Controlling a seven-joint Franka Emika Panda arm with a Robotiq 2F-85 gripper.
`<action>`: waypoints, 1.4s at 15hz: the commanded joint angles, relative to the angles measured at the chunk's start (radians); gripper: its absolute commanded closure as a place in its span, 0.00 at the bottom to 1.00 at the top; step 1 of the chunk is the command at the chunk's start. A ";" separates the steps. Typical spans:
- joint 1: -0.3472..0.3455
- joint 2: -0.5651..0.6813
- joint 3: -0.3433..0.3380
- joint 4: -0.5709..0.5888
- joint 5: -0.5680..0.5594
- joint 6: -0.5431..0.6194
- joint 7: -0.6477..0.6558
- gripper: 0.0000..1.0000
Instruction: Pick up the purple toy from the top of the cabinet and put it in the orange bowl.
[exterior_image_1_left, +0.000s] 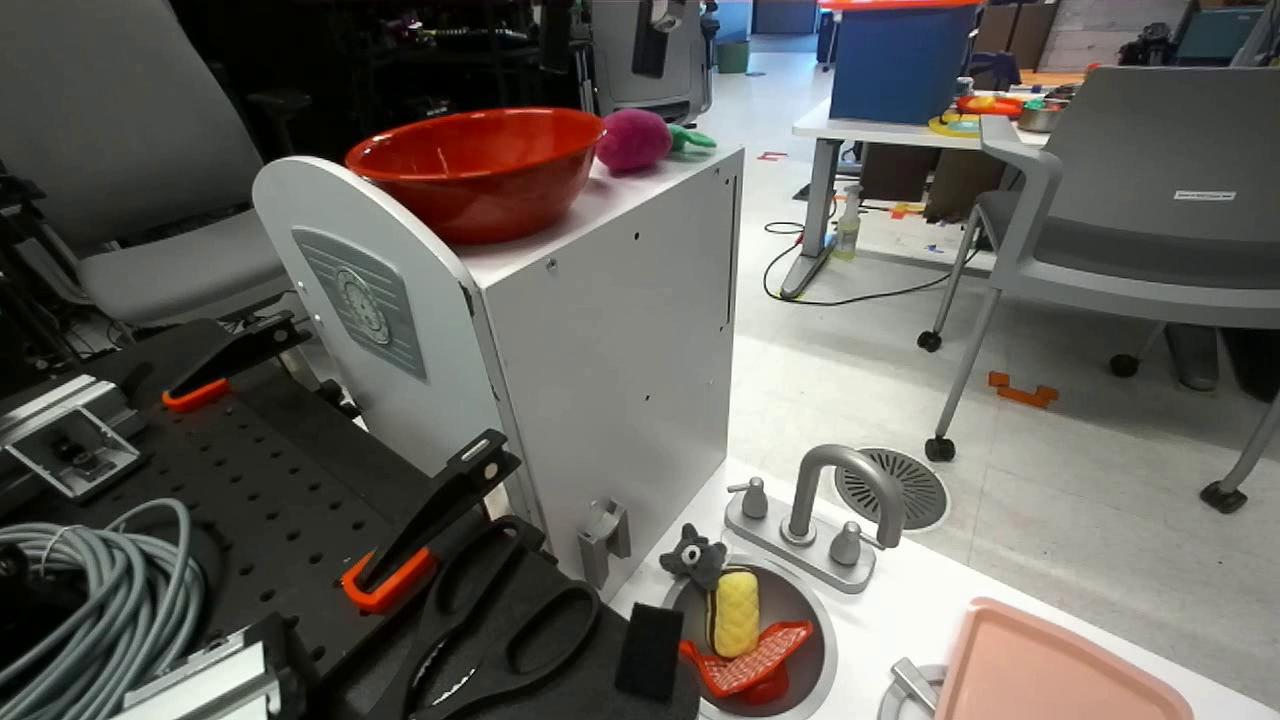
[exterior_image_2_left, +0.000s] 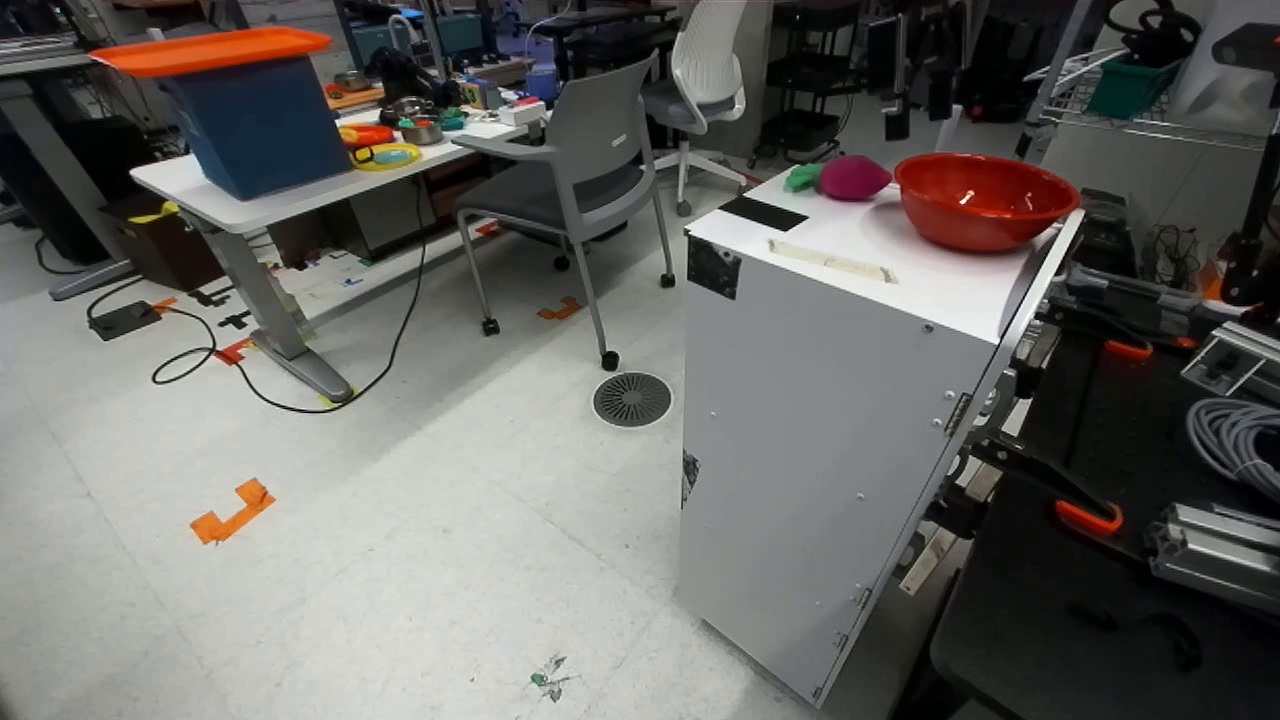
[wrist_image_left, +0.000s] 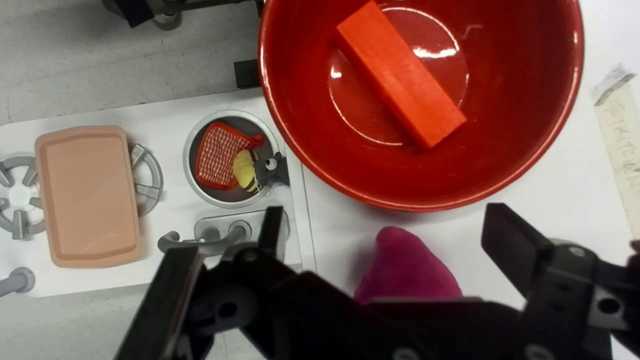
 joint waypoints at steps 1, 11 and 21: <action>-0.016 -0.007 -0.004 -0.029 0.017 0.019 0.010 0.00; 0.001 0.008 -0.005 -0.001 -0.019 0.035 0.044 0.00; 0.005 0.025 0.015 0.000 -0.019 0.232 0.000 0.00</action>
